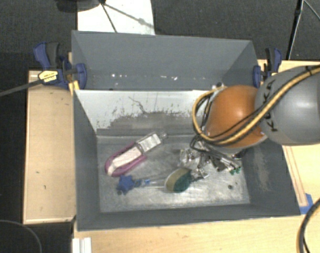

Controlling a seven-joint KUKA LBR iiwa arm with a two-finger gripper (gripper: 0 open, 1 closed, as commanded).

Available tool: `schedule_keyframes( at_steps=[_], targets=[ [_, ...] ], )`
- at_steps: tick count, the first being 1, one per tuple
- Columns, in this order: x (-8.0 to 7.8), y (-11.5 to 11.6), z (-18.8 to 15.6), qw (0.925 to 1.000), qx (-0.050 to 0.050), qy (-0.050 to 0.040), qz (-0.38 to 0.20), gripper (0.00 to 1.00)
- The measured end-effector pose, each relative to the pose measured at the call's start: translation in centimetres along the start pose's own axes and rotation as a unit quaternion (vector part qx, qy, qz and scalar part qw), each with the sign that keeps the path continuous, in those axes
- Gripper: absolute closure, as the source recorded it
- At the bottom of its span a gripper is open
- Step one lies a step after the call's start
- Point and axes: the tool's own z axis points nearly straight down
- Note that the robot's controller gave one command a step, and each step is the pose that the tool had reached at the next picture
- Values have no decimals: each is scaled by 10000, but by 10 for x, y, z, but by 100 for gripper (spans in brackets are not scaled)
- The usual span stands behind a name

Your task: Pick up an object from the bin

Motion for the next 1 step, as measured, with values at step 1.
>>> schedule_keyframes(
  at_steps=[1],
  targets=[
    [-2,2,-147,9999,16,-24,126,100]
  ],
)
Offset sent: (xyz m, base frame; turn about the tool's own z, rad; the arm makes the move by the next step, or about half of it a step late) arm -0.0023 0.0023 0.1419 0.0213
